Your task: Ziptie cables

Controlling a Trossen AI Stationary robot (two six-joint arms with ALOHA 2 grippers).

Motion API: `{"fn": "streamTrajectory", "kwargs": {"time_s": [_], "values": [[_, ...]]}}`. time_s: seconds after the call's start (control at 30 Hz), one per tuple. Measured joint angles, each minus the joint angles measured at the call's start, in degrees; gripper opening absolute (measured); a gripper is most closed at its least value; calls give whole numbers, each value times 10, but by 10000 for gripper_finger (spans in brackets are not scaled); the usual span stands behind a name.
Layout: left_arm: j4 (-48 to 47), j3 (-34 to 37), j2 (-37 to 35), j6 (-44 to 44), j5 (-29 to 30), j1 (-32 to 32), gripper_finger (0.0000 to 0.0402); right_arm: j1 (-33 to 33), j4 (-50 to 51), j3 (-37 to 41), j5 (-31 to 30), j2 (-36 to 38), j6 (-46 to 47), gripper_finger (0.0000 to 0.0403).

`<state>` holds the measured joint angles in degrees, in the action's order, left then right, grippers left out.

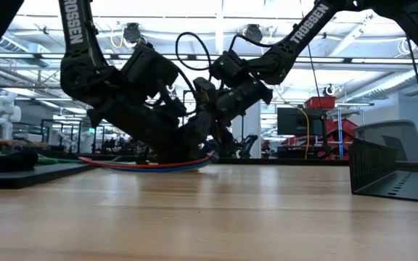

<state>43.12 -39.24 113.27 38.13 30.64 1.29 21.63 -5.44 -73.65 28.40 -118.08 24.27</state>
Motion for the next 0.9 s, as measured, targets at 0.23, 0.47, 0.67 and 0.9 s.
{"fn": "streamTrajectory", "kwargs": {"time_s": [0.23, 0.47, 0.67, 0.9], "values": [[-9, 0, -7, -1, -35, -2, 105, 0, 13, 0, -12, 0, 9, 0], [-14, 0, -8, -2, -38, -12, 105, -9, 31, 0, 4, 1, 23, 0], [-21, 0, -16, -38, -70, -16, 105, -26, 52, -1, 21, 2, 23, 0], [-50, 6, -66, -67, -154, -36, 105, -27, 111, -1, -28, 2, 35, 0]]}}
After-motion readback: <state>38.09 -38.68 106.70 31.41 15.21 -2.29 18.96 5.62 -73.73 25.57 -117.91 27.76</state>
